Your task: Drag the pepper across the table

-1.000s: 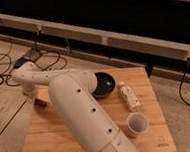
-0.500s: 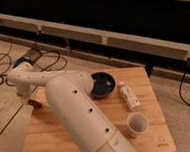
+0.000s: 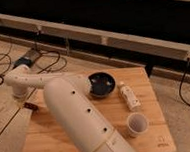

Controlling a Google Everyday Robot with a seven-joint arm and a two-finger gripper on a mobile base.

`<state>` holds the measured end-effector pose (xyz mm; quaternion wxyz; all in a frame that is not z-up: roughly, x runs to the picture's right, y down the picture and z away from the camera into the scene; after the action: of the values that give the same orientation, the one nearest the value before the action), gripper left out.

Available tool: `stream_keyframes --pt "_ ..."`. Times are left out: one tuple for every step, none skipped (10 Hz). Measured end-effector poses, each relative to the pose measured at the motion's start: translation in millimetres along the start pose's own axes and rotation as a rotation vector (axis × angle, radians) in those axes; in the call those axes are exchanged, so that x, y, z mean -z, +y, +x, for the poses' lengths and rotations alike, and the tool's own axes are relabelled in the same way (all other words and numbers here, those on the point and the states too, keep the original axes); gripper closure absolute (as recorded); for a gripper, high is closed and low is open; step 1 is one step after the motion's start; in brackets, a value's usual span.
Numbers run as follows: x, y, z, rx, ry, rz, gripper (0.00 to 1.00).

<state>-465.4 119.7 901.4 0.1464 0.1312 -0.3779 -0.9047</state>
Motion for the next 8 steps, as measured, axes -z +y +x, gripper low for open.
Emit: stream_keyframes --pt "-4.5 -8.1 6.5 0.022 0.005 0.018 1.00" --pt "-7.8 -16.0 13.4 0.043 0.010 0.033 1.00" --pt "-11.9 -25.7 21.6 0.068 0.016 0.050 1.00" --pt "-14.7 -35.6 30.9 0.096 0.024 0.067 0.94" --pt "-15.9 -41.5 37.1 0.115 0.031 0.077 0.86" --pt "-16.8 -47.2 43.0 0.134 0.038 0.086 0.78" --pt "-18.8 -54.6 49.9 0.157 0.047 0.098 0.65" --pt "-19.7 -58.4 53.6 0.170 0.052 0.105 0.57"
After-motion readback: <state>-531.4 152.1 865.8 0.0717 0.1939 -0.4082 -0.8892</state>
